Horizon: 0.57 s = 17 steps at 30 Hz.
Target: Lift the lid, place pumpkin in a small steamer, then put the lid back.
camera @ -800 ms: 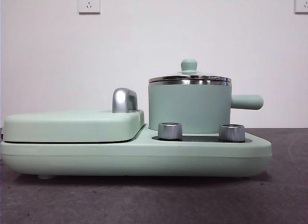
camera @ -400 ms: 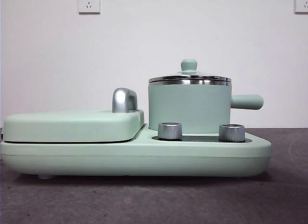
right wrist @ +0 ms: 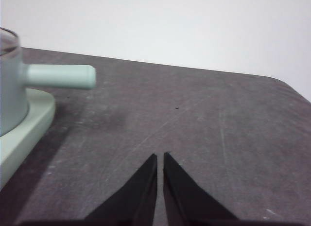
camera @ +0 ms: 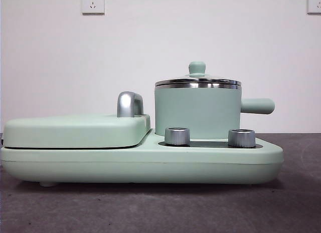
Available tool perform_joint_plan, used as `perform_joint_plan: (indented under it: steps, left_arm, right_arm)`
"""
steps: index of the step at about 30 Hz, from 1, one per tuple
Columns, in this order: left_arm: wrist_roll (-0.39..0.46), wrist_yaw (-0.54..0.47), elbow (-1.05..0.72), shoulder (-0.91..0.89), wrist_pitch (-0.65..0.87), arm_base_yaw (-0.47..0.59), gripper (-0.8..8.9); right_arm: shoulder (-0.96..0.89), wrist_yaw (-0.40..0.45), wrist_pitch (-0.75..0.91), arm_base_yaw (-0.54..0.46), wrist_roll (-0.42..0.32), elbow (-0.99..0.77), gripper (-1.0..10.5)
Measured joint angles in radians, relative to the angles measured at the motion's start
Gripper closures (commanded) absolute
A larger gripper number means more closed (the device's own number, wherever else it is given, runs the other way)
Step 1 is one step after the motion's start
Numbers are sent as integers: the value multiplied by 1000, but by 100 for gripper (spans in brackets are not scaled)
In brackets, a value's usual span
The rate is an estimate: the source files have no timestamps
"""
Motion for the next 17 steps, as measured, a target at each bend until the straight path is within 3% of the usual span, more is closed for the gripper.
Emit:
perform_joint_plan:
  steps: [17]
  left_arm:
    - [0,0,0,0,0,0,807]
  right_arm:
    - [0,0,31,0,4,0,926]
